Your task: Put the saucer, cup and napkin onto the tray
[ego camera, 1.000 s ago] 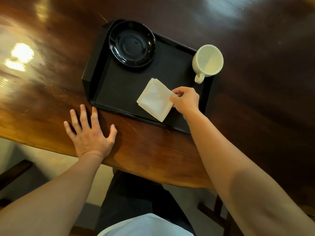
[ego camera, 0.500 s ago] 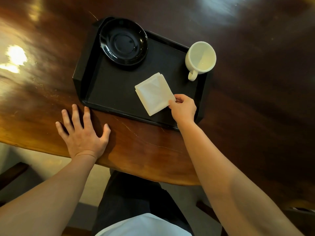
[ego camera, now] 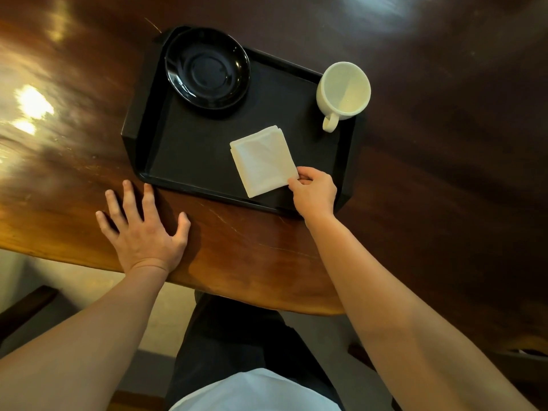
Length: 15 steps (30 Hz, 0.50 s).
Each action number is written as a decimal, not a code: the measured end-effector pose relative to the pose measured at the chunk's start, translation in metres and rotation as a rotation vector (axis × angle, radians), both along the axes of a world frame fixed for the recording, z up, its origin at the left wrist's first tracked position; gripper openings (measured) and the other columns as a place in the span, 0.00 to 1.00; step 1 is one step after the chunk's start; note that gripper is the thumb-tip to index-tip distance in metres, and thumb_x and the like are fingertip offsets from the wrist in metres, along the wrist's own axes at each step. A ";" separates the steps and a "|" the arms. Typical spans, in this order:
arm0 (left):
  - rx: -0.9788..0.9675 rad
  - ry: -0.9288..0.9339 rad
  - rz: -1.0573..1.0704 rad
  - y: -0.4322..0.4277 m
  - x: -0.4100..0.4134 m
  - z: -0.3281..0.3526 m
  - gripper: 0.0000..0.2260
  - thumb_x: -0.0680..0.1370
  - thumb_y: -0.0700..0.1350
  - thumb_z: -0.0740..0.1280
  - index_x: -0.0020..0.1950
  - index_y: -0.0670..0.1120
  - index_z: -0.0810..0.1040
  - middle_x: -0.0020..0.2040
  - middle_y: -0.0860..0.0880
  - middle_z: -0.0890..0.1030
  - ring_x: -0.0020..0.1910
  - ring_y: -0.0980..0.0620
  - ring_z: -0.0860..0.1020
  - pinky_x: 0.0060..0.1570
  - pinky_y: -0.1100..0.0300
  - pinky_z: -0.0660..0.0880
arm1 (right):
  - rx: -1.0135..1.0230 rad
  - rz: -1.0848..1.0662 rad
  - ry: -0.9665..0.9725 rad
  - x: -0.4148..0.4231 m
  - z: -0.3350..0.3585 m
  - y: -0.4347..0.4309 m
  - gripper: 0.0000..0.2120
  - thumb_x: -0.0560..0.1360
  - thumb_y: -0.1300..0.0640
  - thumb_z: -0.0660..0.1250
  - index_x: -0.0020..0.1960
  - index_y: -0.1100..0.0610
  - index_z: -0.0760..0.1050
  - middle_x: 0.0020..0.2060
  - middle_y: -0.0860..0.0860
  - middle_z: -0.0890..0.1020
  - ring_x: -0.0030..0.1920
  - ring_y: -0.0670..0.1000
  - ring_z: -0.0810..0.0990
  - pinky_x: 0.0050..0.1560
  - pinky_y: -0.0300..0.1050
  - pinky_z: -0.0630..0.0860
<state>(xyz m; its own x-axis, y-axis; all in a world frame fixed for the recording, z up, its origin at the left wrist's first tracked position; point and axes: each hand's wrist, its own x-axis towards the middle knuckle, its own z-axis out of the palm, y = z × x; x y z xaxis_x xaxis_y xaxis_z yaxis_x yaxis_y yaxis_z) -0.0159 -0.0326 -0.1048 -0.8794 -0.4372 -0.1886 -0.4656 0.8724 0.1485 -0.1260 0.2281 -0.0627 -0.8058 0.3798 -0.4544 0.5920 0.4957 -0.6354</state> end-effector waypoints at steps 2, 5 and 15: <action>0.002 0.002 -0.003 0.000 0.000 -0.001 0.37 0.76 0.68 0.55 0.81 0.49 0.59 0.83 0.42 0.56 0.83 0.37 0.50 0.78 0.35 0.45 | 0.001 0.010 -0.006 -0.001 0.002 0.001 0.14 0.79 0.60 0.69 0.64 0.56 0.81 0.53 0.50 0.86 0.52 0.49 0.83 0.56 0.47 0.82; 0.006 -0.004 0.000 0.002 0.000 0.001 0.37 0.77 0.68 0.55 0.81 0.50 0.58 0.83 0.42 0.56 0.83 0.37 0.50 0.78 0.36 0.45 | -0.012 0.028 -0.038 -0.002 0.004 0.006 0.15 0.79 0.59 0.70 0.65 0.56 0.81 0.53 0.50 0.85 0.53 0.49 0.83 0.58 0.49 0.82; 0.087 -0.280 -0.031 0.008 -0.019 0.055 0.34 0.79 0.64 0.61 0.80 0.46 0.63 0.81 0.40 0.60 0.80 0.35 0.57 0.76 0.37 0.58 | -0.001 0.136 -0.097 0.024 0.057 0.023 0.12 0.80 0.56 0.68 0.62 0.58 0.79 0.52 0.53 0.83 0.51 0.53 0.83 0.56 0.51 0.82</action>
